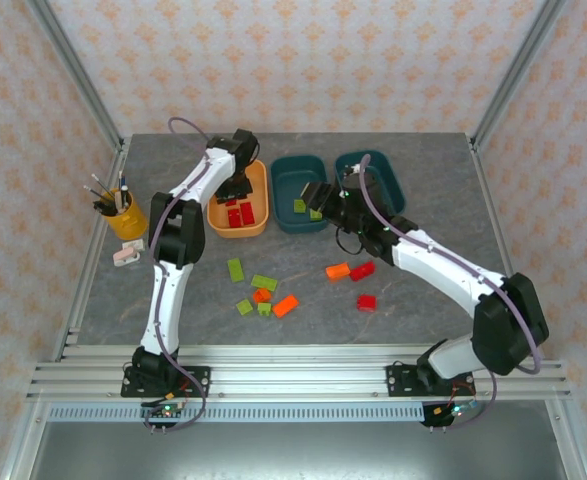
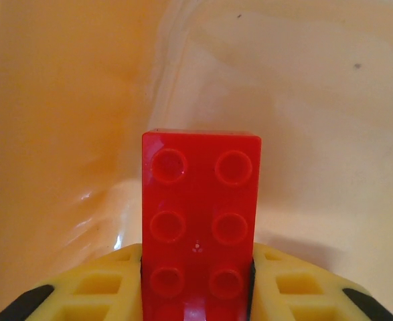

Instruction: Sort the legos into containers by color

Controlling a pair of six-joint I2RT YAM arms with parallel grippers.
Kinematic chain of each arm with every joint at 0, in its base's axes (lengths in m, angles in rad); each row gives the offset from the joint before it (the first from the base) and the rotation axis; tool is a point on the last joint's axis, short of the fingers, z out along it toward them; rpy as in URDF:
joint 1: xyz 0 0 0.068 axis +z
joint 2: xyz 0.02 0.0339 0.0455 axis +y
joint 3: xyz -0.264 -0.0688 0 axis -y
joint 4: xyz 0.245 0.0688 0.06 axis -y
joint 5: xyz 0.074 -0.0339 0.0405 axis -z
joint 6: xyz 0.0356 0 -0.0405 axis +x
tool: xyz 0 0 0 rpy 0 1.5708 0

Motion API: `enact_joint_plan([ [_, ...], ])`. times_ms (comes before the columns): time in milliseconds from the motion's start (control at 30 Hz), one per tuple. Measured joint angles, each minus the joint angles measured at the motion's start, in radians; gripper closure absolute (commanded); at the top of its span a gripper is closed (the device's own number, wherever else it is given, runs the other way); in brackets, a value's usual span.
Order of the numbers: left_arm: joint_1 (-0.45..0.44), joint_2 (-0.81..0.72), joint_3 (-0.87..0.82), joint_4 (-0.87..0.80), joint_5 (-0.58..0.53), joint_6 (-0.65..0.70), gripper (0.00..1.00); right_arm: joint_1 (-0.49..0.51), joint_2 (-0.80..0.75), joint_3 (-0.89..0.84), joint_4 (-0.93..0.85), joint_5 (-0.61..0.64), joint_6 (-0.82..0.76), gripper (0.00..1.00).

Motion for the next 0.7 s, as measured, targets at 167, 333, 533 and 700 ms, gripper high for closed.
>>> enact_joint_plan([
  [167, 0.000, 0.000, 0.011, -0.017, 0.000, 0.018, 0.44, -0.002, 0.034, 0.002, -0.001, -0.003, 0.006, 0.33],
  [333, 0.000, -0.002, 0.027, -0.027, 0.000, 0.017, 0.36, -0.002, 0.031, 0.027, -0.024, 0.003, -0.023, 0.34],
  [533, -0.016, -0.113, 0.032, -0.035, 0.000, 0.014, 0.28, -0.002, -0.021, 0.079, -0.178, 0.068, -0.111, 0.35],
  [700, -0.086, -0.452, -0.162, 0.060, 0.032, 0.008, 0.21, -0.002, -0.079, 0.159, -0.381, 0.164, -0.133, 0.37],
])
